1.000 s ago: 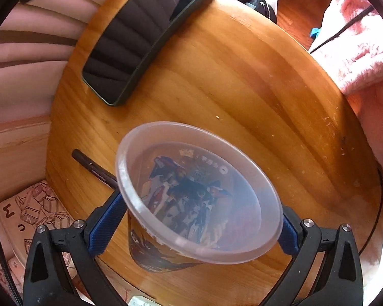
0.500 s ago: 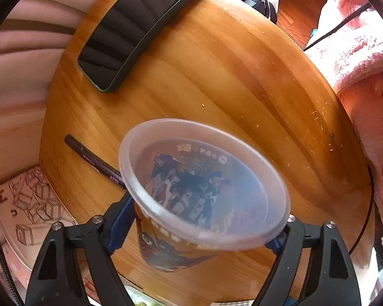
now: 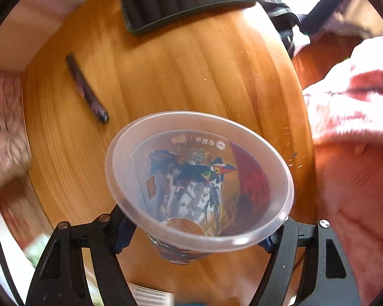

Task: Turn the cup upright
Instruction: 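Lift the red cup with the left tool and rotate it opening-up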

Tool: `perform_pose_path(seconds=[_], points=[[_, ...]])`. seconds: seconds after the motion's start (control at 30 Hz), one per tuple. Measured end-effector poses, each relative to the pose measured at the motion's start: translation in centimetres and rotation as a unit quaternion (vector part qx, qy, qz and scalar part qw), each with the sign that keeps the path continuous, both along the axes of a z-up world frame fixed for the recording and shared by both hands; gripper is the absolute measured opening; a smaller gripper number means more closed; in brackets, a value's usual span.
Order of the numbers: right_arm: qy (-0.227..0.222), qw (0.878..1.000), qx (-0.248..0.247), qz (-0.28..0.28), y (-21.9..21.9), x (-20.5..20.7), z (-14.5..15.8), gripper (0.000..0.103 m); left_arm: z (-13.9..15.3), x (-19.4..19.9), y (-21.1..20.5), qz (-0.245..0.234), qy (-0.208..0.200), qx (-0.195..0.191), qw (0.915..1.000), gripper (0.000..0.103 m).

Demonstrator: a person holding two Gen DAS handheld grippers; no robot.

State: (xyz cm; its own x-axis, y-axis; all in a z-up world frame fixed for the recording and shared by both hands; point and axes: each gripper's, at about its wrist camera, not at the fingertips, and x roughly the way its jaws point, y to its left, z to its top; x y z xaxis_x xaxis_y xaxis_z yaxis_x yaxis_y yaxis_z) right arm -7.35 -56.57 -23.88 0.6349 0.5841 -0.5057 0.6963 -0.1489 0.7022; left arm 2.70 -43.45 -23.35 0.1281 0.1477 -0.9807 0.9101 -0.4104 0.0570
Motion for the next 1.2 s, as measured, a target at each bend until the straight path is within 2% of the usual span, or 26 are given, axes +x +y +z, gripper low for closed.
perform_pose_path(seconds=[0.07, 0.17, 0.23, 0.33, 0.4, 0.5, 0.67, 0.73, 0.83, 0.9, 0.93, 1.03, 1.1, 1.13, 1.2], points=[[0.001, 1.0, -0.002, 0.013, 0.5, 0.3, 0.1, 0.103, 0.3, 1.1, 0.4, 0.055, 0.024, 0.003, 0.9982, 0.077], [0.001, 0.999, -0.008, 0.034, 1.2, 0.9, 0.4, 0.103, 0.8, 2.6, 1.1, 0.138, 0.064, 0.005, 0.9883, 0.076], [0.001, 0.999, -0.015, 0.048, 1.9, 1.4, 0.7, 0.103, 1.2, 3.5, 2.0, 0.188, 0.089, 0.002, 0.9781, 0.076], [0.0, 0.997, -0.027, 0.072, 2.6, 2.2, 1.1, 0.103, 1.3, 5.2, 3.9, 0.266, 0.132, -0.002, 0.9549, 0.076], [0.0, 0.996, -0.035, 0.088, 3.3, 2.9, 1.4, 0.103, 1.4, 6.7, 5.5, 0.328, 0.167, -0.007, 0.9296, 0.076], [0.001, 0.993, -0.045, 0.113, 4.4, 3.8, 1.7, 0.103, 1.3, 9.2, 7.9, 0.413, 0.225, -0.016, 0.8823, 0.075], [-0.014, 0.985, -0.079, 0.154, 6.6, 5.5, 2.7, 0.103, 1.0, 11.5, 12.8, 0.507, 0.289, -0.047, 0.8105, 0.075], [-0.023, 0.982, -0.092, 0.165, 7.2, 6.2, 3.0, 0.103, 0.8, 12.5, 14.3, 0.553, 0.329, -0.053, 0.7635, 0.075], [-0.042, 0.977, -0.103, 0.183, 8.6, 7.0, 3.4, 0.103, 0.0, 12.8, 16.9, 0.605, 0.362, -0.069, 0.7055, 0.075], [-0.052, 0.974, -0.109, 0.194, 9.3, 7.3, 3.7, 0.103, 0.5, 12.5, 18.2, 0.624, 0.37, -0.084, 0.6832, 0.075], [-0.056, 0.971, -0.116, 0.202, 9.9, 7.5, 3.9, 0.103, 0.7, 13.0, 18.3, 0.631, 0.37, -0.091, 0.6758, 0.075], [-0.063, 0.962, -0.142, 0.225, 11.6, 8.2, 4.5, 0.103, 0.5, 13.1, 20.5, 0.657, 0.387, -0.113, 0.6371, 0.075], [-0.07, 0.955, -0.161, 0.241, 12.7, 8.6, 5.0, 0.103, 0.2, 12.6, 21.5, 0.667, 0.401, -0.125, 0.6148, 0.075], [-0.076, 0.952, -0.166, 0.246, 13.3, 8.7, 5.2, 0.103, 0.0, 12.0, 21.5, 0.67, 0.406, -0.131, 0.6074, 0.075], [-0.09, 0.944, -0.18, 0.262, 14.5, 9.1, 5.7, 0.103, 0.0, 11.8, 22.3, 0.675, 0.407, -0.141, 0.5989, 0.075]])
